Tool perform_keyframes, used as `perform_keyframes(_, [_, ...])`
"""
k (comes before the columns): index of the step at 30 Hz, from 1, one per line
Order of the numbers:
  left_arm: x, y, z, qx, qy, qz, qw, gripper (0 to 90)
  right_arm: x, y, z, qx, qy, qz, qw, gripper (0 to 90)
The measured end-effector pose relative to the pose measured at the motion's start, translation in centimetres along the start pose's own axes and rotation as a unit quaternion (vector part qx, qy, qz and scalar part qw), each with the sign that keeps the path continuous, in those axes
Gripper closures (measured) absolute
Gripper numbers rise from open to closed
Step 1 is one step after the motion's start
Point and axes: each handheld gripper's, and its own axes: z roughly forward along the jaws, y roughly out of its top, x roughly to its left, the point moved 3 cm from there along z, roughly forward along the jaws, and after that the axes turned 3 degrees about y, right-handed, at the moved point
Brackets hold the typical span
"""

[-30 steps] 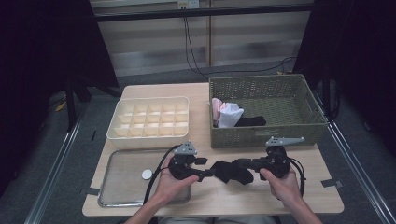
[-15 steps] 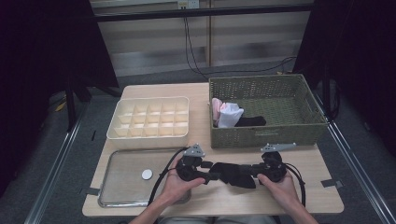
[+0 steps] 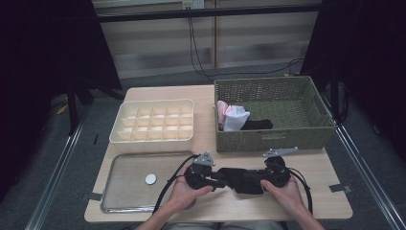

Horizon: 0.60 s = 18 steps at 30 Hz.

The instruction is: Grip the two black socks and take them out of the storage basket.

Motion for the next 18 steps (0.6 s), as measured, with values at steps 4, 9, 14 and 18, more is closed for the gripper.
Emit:
perform_keyframes(4, [0.2,0.0,0.0,0.003,0.003,-0.001,1.0000,71.0,0.0,0.1,-0.1,-0.002,0.000,-0.002,1.0000,67.4])
perform_keyframes(9, [0.9,0.3,-0.9,-0.019,0.005,-0.016,0.9997,75.4,0.4,0.3,-1.5,-0.030,0.005,-0.001,0.9995,65.0])
perform_keyframes(14, [1.7,0.7,-1.9,-0.024,0.018,-0.022,0.9993,69.5,0.7,0.6,-3.1,-0.055,0.010,-0.007,0.9984,71.0])
perform_keyframes(18, [2.2,0.9,-1.8,-0.022,0.027,-0.026,0.9990,63.6,0.4,0.9,-3.1,-0.057,0.004,-0.006,0.9984,76.9])
